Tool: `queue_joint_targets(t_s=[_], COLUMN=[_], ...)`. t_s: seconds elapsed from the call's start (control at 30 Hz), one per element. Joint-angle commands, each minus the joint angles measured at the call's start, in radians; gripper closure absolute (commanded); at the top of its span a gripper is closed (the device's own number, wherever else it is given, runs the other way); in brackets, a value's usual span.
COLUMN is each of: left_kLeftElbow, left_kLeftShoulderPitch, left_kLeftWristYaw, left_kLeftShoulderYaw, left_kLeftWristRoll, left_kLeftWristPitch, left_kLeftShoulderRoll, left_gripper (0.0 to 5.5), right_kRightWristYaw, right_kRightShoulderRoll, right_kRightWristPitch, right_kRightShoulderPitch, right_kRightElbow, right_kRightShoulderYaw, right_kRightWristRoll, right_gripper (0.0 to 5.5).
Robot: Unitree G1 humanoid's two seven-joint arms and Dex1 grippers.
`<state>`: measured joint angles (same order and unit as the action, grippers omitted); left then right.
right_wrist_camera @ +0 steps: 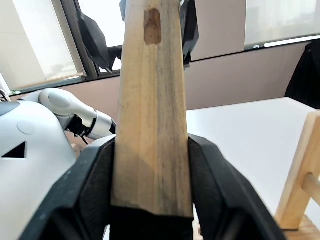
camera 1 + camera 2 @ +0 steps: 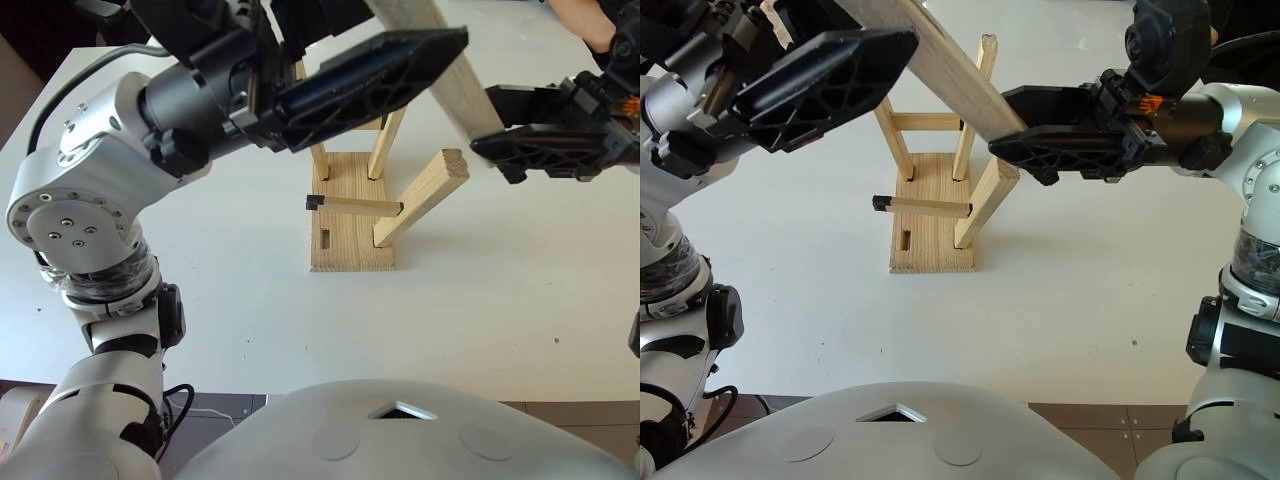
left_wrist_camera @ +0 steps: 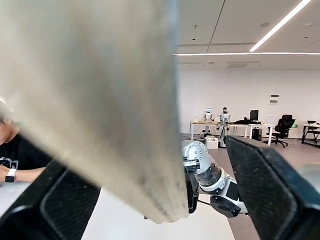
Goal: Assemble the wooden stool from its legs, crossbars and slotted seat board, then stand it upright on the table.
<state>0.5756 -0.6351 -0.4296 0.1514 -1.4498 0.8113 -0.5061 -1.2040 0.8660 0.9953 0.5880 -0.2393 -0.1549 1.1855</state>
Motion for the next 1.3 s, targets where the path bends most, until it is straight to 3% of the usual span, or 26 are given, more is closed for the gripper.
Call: queue_joint_targets(t_s=[0.03,0.43,0.8,0.83,0.93,1.03,1.3], left_kLeftElbow=[0.0,-0.006,0.094,0.1,0.098,0.084,-0.015], left_kLeftShoulderPitch=[-0.019,-0.041,0.133,0.151,0.177,0.179,0.026], left_kLeftWristYaw=[0.003,-0.082,-0.187,-0.193,-0.195,-0.189,-0.023], left_kLeftShoulderYaw=[-0.04,-0.111,-0.068,-0.056,-0.027,0.014,0.172], left_kLeftWristRoll=[0.037,0.1,0.087,0.082,0.057,0.003,-0.303], left_kLeftWristPitch=[-0.001,0.034,-0.006,-0.016,-0.041,-0.057,-0.113], left_kLeftShoulderRoll=[-0.01,-0.059,-0.15,-0.154,-0.152,-0.168,-0.273], left_gripper=[1.6,3.45,3.46,3.46,3.46,3.46,3.46], right_kRightWristYaw=[-0.064,-0.233,-0.265,-0.264,-0.274,-0.231,-0.102], right_kRightShoulderRoll=[0.035,0.105,0.11,0.109,0.11,0.088,0.045], right_kRightWristPitch=[-0.059,-0.212,-0.214,-0.212,-0.187,-0.166,-0.116], right_kRightShoulderPitch=[-0.007,-0.088,-0.069,-0.07,-0.073,-0.045,-0.058], right_kRightElbow=[-0.012,0.005,0.006,0.003,-0.001,0.026,0.068], right_kRightShoulderYaw=[0.032,0.061,0.065,0.064,0.046,0.012,-0.11], right_kRightWristRoll=[-0.097,-0.285,-0.273,-0.27,-0.236,-0.209,-0.13], right_gripper=[3.46,3.46,3.46,3.1,2.69,2.3,2.28])
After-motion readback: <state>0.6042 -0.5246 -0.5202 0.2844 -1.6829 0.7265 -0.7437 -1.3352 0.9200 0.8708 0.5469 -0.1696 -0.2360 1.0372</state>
